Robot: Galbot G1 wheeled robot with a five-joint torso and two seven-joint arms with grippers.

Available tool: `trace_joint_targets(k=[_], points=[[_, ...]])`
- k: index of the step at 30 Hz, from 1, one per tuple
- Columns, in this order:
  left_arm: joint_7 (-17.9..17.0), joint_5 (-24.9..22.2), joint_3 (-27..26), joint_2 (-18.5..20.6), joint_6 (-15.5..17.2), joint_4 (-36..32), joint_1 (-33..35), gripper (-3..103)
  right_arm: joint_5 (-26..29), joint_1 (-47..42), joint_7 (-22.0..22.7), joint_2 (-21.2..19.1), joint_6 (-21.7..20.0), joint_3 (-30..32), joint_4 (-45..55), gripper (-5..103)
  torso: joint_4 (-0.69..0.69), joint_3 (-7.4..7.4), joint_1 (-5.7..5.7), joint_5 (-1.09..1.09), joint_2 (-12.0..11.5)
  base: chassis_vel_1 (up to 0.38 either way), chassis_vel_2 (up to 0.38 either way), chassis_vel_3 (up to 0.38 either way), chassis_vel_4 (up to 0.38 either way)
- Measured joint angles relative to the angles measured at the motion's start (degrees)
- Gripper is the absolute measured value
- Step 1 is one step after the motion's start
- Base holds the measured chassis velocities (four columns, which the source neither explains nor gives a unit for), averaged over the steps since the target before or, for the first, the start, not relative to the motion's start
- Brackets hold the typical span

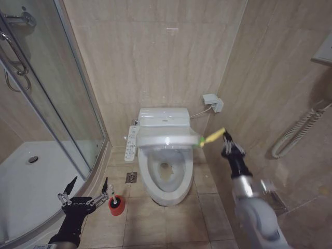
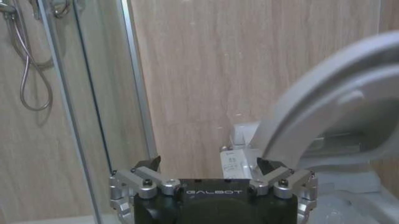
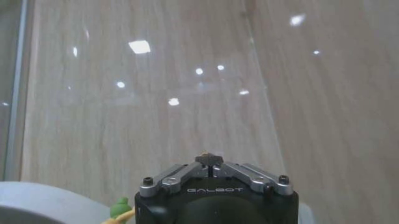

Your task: Open the toilet lid, clean the toilet bowl with a toilet brush, close the toilet lid, and flush.

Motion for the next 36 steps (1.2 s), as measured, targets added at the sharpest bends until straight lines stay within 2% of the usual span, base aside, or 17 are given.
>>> trace_joint_targets(k=[8, 13, 16, 17, 18, 23, 26, 36], points=[[0.0, 0.0, 0.0, 0.01, 0.0, 0.0, 0.0, 100, 4.79, 11.36, 0.85, -3.52, -3.22, -2.13, -6.83, 0, 0.0, 0.0, 0.0, 0.0, 0.0, 0.0, 0.0, 0.0, 0.0], [0.0, 0.0, 0.0, 0.01, 0.0, 0.0, 0.0, 100, 5.86, 20.4, 1.71, -2.55, -3.73, -4.45, -15.03, 0, 0.02, -0.01, 0.0, 0.0, 0.0, 0.0, 0.0, 0.0, 0.0], [0.0, 0.0, 0.0, 0.0, 0.0, 0.0, 0.0, 100, 4.06, 28.27, 0.83, -0.79, -0.88, -7.09, -22.51, 0, 0.02, 0.0, 0.0, 0.0, 0.0, 0.0, 0.0, 0.0, 0.0], [0.0, 0.0, 0.0, 0.0, 0.0, 0.0, 0.0, 100, 4.06, 28.27, 0.83, -0.79, -0.88, -7.09, -22.51, 0, 0.02, 0.0, 0.0, 0.0, 0.0, 0.0, 0.0, 0.0, 0.0], [0.0, 0.0, 0.0, 0.0, 0.0, 0.0, 0.0, 100, 3.53, 30.9, 0.51, 0.05, -0.18, -8.22, -24.96, 0, -0.02, 0.0, 0.0, 0.0, 0.0, 0.0, 0.0, 0.0, 0.0], [0.0, 0.0, 0.0, 0.0, 0.0, 0.0, 0.0, 100, 2.69, 39.8, -0.8, 3.81, 2.71, -12.48, -34.16, 0, 0.02, 0.0, 0.0, -0.01, 0.0, 0.0, 0.0, 0.0, 0.0], [0.0, 0.0, 0.0, 0.0, 0.0, 0.0, 0.0, 100, 2.05, 45.63, -2.16, 5.78, 5.2, -14.09, -40.7, 0, -0.03, 0.0, 0.0, -0.01, 0.0, 0.0, 0.0, 0.0, 0.0], [0.0, 0.0, 0.0, 0.0, 0.0, 0.0, 0.0, 100, -2.6, 54.03, -3.41, 8.36, 8.55, -15.15, -50.65, 0, 0.01, 0.0, 0.0, 0.0, 0.0, 0.0, 0.0, 0.0, 0.0]])
